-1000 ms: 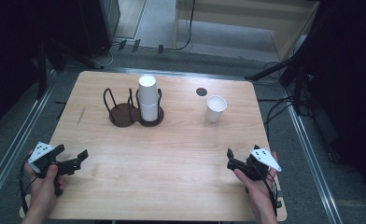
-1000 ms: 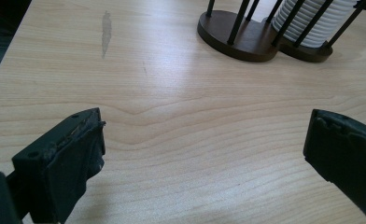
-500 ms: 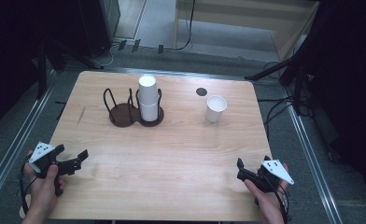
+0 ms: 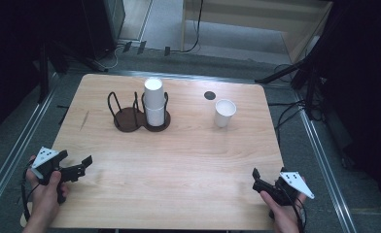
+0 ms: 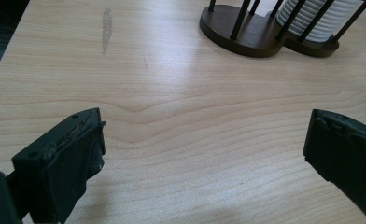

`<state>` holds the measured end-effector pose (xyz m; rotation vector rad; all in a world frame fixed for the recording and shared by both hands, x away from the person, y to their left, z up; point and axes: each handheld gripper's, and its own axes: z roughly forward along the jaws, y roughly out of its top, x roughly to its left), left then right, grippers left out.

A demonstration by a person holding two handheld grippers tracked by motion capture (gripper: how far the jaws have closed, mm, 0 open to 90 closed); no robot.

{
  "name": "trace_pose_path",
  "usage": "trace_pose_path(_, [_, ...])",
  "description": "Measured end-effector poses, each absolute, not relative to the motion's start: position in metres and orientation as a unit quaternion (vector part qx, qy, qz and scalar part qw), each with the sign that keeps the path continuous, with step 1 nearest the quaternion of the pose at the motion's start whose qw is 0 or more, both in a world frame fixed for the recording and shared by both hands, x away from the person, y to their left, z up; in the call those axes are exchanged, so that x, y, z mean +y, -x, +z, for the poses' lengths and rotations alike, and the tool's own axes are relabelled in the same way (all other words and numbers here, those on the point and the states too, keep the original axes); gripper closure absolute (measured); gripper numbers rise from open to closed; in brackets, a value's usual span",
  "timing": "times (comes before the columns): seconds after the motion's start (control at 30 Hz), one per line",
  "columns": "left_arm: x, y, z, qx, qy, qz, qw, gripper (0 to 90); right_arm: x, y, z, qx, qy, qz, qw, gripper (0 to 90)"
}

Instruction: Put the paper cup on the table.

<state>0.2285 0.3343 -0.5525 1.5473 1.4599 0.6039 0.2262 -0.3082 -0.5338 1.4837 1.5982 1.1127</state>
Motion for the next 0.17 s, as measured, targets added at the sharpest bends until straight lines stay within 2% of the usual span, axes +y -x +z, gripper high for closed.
trace_pose_path(0.17, [0.3344,-0.2295,-0.5526,0.593,-0.625,0.242,0.447,0.0,-0.3055,-0.2263,-0.5357,0.616,-0.57,0.423,0.34,0.0])
